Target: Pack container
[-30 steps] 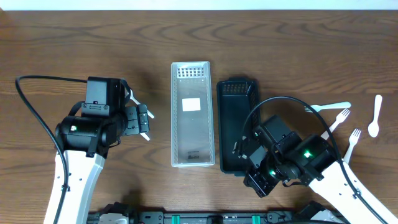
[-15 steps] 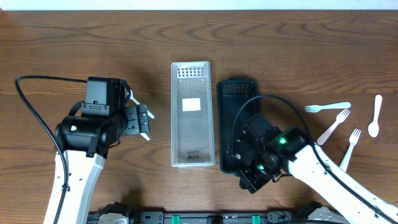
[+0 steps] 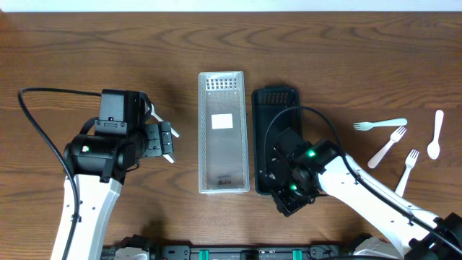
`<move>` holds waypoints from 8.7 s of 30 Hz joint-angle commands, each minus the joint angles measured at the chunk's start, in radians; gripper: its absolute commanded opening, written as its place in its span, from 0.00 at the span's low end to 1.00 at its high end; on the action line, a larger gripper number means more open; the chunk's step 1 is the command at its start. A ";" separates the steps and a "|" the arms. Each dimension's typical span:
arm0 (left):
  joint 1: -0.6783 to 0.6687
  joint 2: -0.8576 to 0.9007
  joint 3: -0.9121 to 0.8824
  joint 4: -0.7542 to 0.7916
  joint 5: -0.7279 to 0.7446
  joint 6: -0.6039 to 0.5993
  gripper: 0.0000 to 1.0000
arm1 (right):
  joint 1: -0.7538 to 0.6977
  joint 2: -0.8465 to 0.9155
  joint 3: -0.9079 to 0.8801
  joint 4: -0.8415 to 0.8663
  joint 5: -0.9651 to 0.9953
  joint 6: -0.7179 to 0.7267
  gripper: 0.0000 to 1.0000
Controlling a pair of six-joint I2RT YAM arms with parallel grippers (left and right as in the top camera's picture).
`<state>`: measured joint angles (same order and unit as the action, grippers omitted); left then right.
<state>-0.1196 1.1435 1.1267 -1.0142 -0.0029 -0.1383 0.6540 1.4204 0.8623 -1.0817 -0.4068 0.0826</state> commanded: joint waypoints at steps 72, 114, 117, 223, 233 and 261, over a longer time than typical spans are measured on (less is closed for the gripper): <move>0.003 0.000 0.002 0.008 0.002 -0.005 0.96 | -0.379 0.338 0.253 0.408 0.189 0.072 0.01; 0.003 0.000 0.002 0.062 0.002 -0.006 0.96 | -0.857 0.283 0.545 0.108 0.642 0.885 0.99; 0.003 0.000 0.002 0.061 0.002 -0.006 0.96 | -0.857 0.365 0.545 0.171 0.591 0.892 0.99; 0.003 0.000 0.002 0.061 0.002 -0.005 0.96 | -0.129 0.313 0.613 0.078 0.466 0.383 0.01; 0.003 0.000 0.002 0.057 0.002 -0.005 0.96 | -0.068 0.381 0.483 0.197 0.461 0.391 0.10; 0.003 0.000 0.002 0.046 0.002 -0.005 0.97 | -0.924 0.231 0.649 -0.013 0.473 0.444 0.84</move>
<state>-0.1196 1.1435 1.1263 -0.9642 -0.0029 -0.1383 -0.1669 1.6192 1.5684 -1.0828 0.1371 0.5255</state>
